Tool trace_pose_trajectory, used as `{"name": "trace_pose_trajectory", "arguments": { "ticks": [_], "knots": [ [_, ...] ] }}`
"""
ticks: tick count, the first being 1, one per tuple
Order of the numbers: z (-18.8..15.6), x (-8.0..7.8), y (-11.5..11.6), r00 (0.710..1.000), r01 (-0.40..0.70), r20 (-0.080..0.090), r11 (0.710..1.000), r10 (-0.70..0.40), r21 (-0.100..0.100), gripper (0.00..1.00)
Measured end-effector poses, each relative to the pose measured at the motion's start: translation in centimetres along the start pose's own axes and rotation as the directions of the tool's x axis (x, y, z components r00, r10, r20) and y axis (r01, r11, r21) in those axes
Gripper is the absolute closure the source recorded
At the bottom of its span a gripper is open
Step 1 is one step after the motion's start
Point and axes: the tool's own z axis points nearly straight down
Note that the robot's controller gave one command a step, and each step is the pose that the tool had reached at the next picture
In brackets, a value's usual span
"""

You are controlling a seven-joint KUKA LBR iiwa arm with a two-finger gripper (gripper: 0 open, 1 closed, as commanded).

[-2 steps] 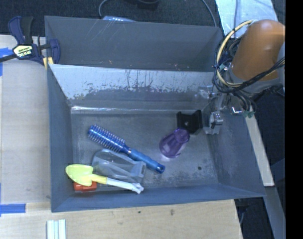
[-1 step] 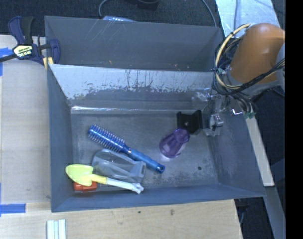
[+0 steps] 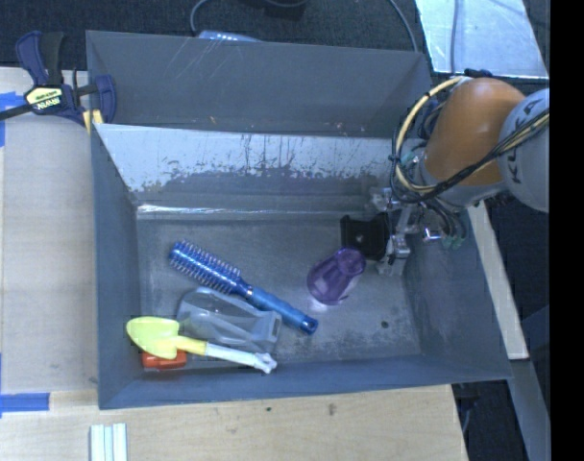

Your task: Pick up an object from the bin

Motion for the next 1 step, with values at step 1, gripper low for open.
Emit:
{"name": "trace_pose_trajectory", "arguments": {
  "ticks": [1],
  "knots": [
    [-0.03, -0.18, 0.40, 0.998, 0.058, 0.004, 0.998, -0.058, -0.001, 1.00]
  ]
}}
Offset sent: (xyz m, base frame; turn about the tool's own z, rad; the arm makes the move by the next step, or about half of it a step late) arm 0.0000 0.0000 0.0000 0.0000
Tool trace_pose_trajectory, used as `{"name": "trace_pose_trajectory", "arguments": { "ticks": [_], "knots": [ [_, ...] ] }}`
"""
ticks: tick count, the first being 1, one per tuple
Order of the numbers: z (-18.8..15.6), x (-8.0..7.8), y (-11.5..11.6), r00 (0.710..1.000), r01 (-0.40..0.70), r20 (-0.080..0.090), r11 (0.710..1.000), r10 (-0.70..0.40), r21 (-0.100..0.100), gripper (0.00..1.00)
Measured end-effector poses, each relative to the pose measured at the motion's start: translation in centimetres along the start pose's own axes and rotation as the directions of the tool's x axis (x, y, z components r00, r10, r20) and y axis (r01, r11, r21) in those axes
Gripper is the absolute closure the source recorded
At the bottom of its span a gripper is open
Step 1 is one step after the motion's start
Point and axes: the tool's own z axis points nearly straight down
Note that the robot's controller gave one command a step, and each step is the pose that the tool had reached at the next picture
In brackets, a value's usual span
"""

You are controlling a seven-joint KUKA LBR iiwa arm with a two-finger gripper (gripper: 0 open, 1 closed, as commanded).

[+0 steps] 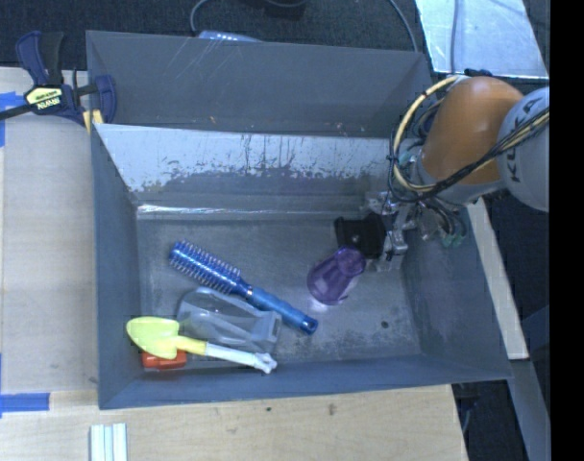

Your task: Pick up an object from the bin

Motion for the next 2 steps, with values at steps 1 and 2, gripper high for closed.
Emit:
{"name": "trace_pose_trajectory", "arguments": {
  "ticks": [1, 2],
  "knots": [
    [0.00, 0.00, 0.00, 1.000, 0.000, 0.000, 1.000, 0.000, 0.000, 1.00],
    [-0.24, 0.08, 0.03, 1.000, 0.000, -0.001, 1.000, 0.000, -0.001, 1.00]
  ]
}}
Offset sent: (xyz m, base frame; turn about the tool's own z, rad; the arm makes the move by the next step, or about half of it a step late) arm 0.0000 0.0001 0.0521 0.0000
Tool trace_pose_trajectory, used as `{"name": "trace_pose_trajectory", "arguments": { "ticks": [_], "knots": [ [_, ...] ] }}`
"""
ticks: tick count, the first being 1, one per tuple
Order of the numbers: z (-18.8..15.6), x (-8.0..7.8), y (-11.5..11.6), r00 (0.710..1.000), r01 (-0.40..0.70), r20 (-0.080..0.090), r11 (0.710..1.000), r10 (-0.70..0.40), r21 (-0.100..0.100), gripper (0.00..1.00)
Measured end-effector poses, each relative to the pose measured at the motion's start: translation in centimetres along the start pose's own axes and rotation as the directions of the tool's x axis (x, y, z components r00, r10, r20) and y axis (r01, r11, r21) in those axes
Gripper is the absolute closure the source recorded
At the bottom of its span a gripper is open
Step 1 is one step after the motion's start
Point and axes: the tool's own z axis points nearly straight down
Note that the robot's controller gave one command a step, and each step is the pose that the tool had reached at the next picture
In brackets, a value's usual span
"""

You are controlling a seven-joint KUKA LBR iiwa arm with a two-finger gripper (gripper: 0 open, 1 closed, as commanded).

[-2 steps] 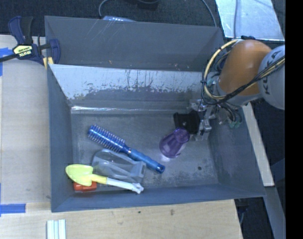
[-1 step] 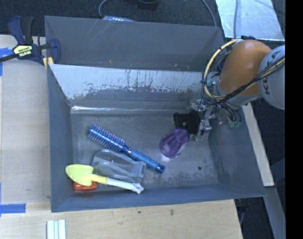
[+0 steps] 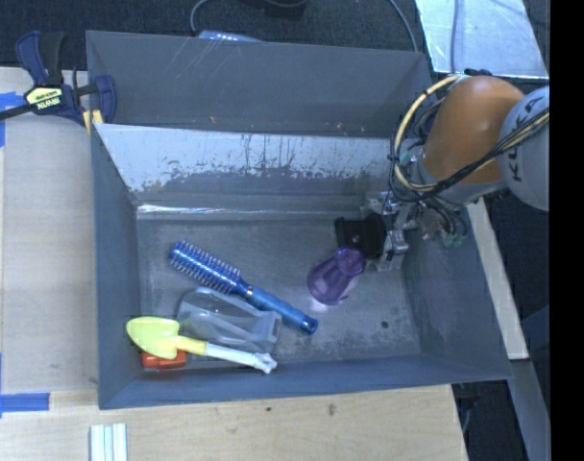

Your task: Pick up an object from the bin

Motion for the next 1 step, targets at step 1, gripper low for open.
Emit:
{"name": "trace_pose_trajectory", "arguments": {
  "ticks": [1],
  "knots": [
    [-1.69, 0.22, 0.09, 1.000, 0.000, -0.008, 1.000, 0.000, -0.003, 1.00]
  ]
}}
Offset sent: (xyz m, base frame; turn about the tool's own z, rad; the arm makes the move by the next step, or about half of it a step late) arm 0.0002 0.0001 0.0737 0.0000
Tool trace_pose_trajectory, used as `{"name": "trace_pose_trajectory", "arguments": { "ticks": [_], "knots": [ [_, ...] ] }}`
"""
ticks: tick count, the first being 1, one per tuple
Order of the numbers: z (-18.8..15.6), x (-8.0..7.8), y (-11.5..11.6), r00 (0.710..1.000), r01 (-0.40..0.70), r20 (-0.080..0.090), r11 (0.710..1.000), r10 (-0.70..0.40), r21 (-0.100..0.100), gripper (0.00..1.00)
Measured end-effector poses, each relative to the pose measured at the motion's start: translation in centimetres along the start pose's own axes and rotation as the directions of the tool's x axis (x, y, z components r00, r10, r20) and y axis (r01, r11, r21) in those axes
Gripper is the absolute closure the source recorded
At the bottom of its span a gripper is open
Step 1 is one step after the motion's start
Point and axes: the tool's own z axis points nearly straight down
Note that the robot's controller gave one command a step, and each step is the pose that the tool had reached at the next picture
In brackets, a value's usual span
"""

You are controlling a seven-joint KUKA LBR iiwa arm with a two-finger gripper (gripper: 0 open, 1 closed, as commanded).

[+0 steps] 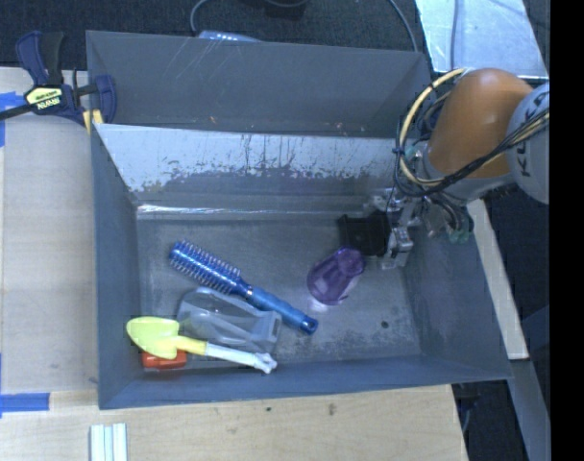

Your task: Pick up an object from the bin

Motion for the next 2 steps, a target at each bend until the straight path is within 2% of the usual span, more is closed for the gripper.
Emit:
{"name": "trace_pose_trajectory", "arguments": {
  "ticks": [2],
  "knots": [
    [-3.9, -0.3, -0.1, 1.000, 0.000, 0.012, 1.000, 0.000, 0.004, 1.00]
  ]
}}
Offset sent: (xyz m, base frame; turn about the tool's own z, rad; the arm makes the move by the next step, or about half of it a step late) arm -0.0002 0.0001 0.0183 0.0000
